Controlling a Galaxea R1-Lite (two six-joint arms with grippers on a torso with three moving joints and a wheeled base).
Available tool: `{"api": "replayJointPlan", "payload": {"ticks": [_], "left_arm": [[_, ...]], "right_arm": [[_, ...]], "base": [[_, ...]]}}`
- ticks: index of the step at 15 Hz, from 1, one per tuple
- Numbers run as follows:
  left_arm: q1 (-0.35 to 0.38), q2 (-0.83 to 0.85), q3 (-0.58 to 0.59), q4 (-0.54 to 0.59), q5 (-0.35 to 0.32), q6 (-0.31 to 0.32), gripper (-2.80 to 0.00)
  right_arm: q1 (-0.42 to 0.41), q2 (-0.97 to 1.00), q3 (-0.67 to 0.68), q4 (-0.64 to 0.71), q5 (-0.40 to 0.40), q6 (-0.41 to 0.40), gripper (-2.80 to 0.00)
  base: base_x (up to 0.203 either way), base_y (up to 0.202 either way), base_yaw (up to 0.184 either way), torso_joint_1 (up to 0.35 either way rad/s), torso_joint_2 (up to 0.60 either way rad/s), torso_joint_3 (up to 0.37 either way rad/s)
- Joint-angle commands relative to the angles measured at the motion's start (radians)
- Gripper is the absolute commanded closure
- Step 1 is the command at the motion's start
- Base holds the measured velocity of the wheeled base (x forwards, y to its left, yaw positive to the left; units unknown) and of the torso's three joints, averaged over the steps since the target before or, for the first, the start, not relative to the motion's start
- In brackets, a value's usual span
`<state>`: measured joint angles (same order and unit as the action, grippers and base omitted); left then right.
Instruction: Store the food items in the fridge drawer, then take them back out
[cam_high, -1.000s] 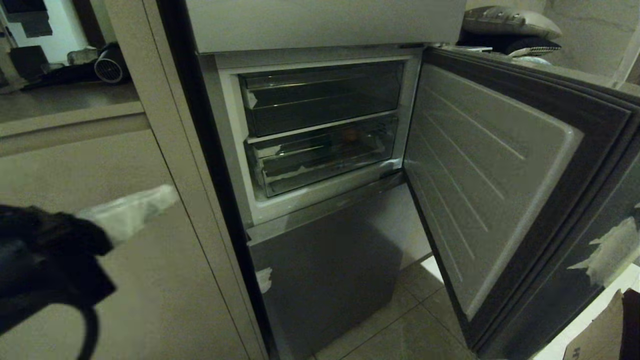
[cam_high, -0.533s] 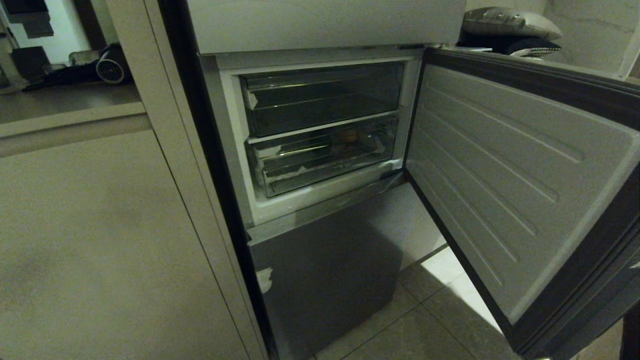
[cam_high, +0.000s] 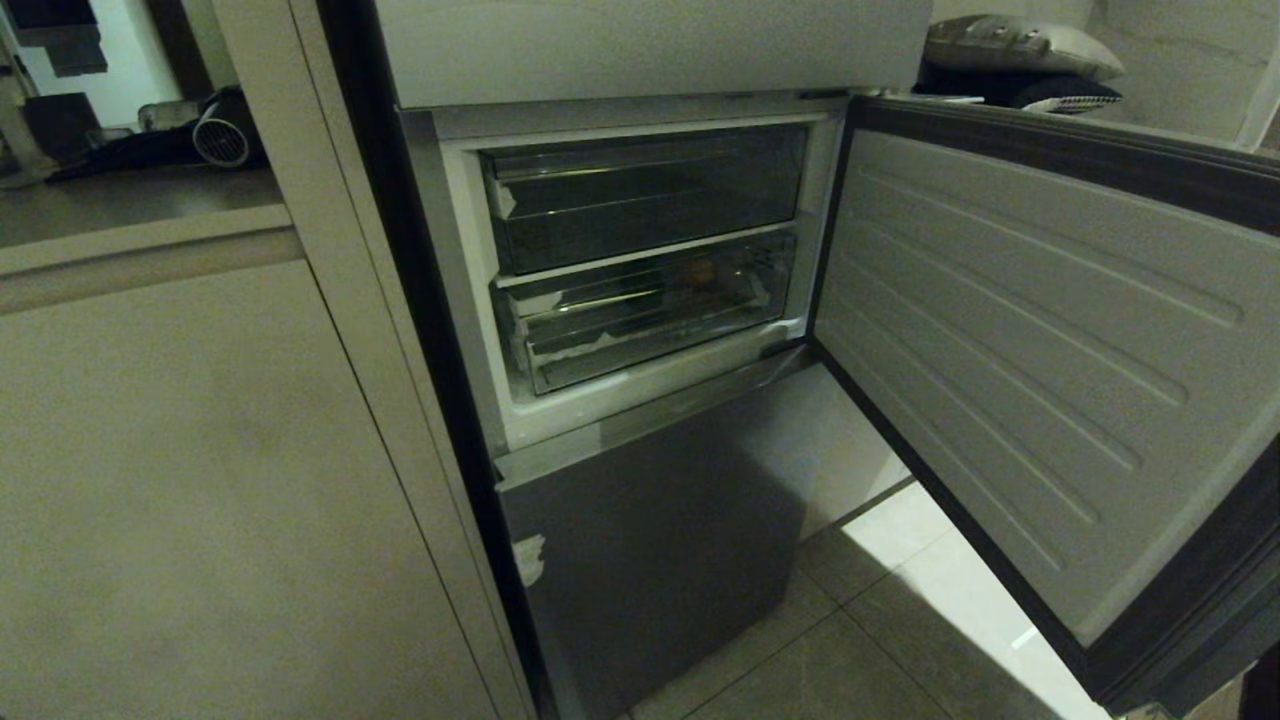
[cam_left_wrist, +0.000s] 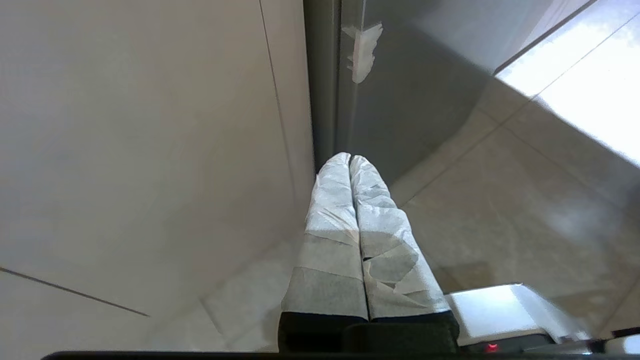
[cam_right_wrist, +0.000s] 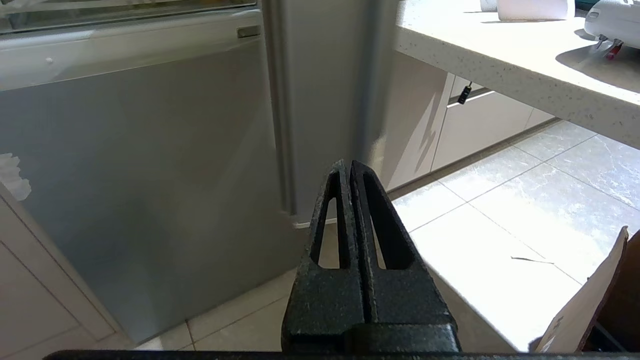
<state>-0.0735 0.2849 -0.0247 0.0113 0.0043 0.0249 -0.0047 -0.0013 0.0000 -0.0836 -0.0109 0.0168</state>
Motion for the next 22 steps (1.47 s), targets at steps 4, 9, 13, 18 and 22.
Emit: {"api": "replayJointPlan", "payload": {"ticks": [4,9,13,18,22], "left_arm": [[0.105,-0.062,0.019,0.007,-0.008,0.061,0.0],[0.069,-0.29,0.024,-0.004,-0.036,0.065,0.0],[0.066,-0.282,0.025,-0.008,-0.032,0.056,0.0],[0.066,-0.283,0.025,-0.008,-0.033,0.057,0.0],[0.066,-0.283,0.025,-0.007,-0.033,0.059,0.0]], "right_arm": [[0.0,0.0,0.031,-0.001,0.0,0.0,0.0],[0.0,0.0,0.031,-0.001,-0.001,0.002,0.0],[0.0,0.0,0.032,-0.001,-0.003,0.001,0.0],[0.0,0.011,-0.085,0.009,0.072,0.077,0.0],[0.005,0.246,-0.211,0.028,0.191,0.207,0.0]], "base": [[0.0,0.0,0.0,0.0,0.0,0.0],[0.0,0.0,0.0,0.0,0.0,0.0],[0.0,0.0,0.0,0.0,0.0,0.0],[0.0,0.0,0.0,0.0,0.0,0.0],[0.0,0.0,0.0,0.0,0.0,0.0]]}}
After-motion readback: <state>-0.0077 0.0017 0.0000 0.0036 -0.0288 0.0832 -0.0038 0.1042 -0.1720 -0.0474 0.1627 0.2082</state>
